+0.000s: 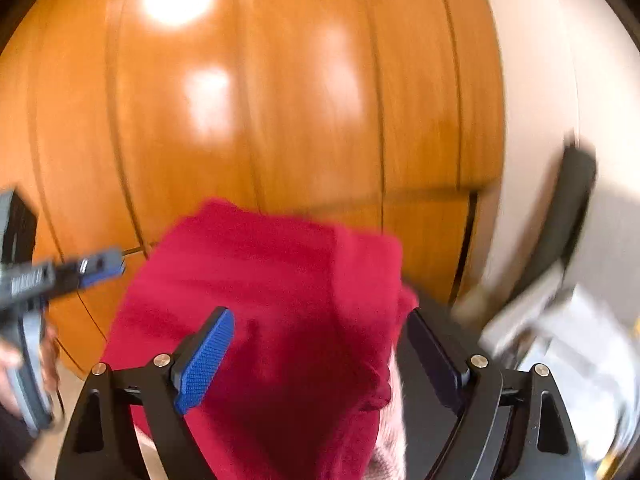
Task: Fold clothes
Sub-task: 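Carry the folded sweater with both grippers onto the stack of folded clothes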
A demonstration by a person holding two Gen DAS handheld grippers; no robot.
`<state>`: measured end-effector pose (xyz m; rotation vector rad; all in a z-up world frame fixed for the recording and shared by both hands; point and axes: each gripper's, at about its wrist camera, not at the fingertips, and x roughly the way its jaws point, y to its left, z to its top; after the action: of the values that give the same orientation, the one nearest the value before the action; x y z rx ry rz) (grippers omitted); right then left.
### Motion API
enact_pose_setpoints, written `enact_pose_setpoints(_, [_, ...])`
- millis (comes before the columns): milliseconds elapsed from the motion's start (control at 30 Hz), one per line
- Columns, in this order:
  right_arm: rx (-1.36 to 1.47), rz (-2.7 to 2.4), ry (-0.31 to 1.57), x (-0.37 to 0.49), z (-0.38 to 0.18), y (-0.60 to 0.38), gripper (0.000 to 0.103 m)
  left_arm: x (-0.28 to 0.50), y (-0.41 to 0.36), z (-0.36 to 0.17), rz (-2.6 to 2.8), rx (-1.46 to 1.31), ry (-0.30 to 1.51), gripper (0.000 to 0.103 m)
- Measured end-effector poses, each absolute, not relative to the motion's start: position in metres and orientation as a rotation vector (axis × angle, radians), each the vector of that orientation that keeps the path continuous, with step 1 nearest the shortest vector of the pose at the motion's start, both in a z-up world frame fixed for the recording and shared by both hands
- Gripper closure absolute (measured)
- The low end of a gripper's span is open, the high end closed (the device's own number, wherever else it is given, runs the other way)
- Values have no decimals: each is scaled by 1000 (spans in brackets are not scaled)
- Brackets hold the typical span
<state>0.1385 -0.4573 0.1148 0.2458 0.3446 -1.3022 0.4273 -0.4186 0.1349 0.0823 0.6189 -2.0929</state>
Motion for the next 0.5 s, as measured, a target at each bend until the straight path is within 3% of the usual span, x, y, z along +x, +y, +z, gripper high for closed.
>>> enact_pose_setpoints(200, [216,-1178,513,176,95,-476,16,363,-493,123,-2115,377,723,53])
enact_pose_setpoints(233, [285,-1169,543,175,85,-490,16,364,-499,111,-2091,409,754,57])
enact_pose_setpoints(300, [401,-1159,535,169,63,-507,15,368,-505,93,-2058,432,776,77])
enact_pose_setpoints(500, [451,-1146,473,168,48,-511,14,379,-485,91,-2062,355,741,73])
